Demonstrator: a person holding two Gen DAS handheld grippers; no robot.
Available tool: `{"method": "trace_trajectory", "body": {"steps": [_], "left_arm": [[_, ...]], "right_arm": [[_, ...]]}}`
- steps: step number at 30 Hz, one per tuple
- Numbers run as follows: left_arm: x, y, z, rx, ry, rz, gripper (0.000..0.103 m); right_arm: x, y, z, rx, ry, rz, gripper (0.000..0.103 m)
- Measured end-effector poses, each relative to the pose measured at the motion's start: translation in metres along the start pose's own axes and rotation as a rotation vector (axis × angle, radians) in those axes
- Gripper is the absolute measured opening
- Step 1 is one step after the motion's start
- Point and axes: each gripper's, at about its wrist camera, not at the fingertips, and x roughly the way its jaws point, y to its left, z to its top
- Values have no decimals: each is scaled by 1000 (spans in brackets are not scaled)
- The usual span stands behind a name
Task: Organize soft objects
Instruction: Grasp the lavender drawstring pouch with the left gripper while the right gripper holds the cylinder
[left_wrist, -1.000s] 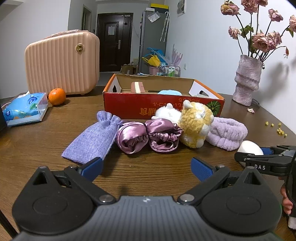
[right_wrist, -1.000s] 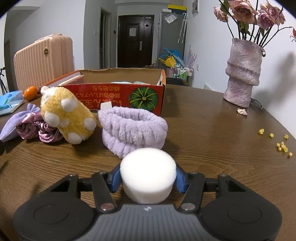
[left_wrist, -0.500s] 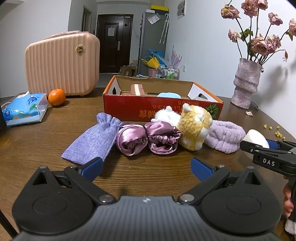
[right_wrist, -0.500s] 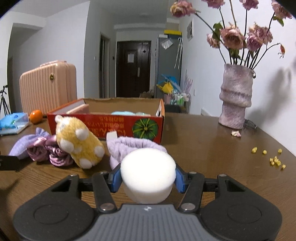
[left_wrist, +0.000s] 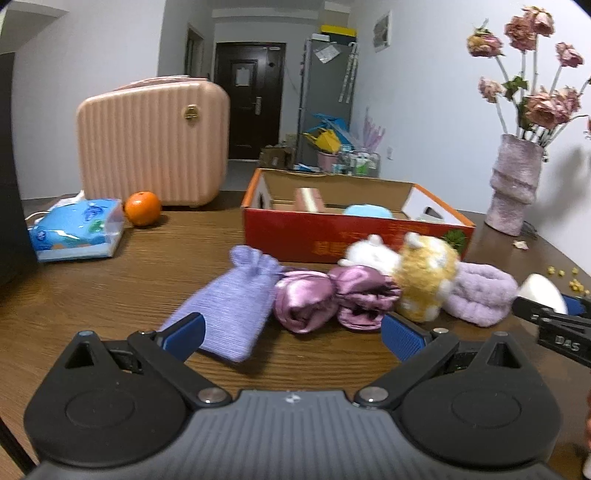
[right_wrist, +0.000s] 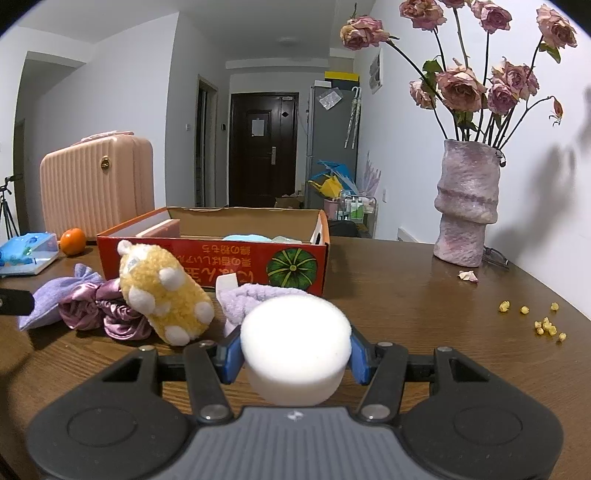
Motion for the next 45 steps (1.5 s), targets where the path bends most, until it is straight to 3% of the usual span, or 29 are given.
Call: {"method": "trace_trajectory", "body": {"steps": [17, 37, 40, 45], "left_arm": [[29, 59, 8, -18, 24, 138, 103], [98, 75, 11, 2, 175, 67, 103], [101, 71, 10, 30, 173, 70, 95], [101, 64, 8, 66, 172, 42, 72]], "right_arm": [[1, -2, 0, 9, -1, -37, 55], [4, -3, -2, 1, 8, -70, 55], [5, -3, -2, 0, 10, -70, 55], [4, -2, -2, -5, 9, -66, 55]]}}
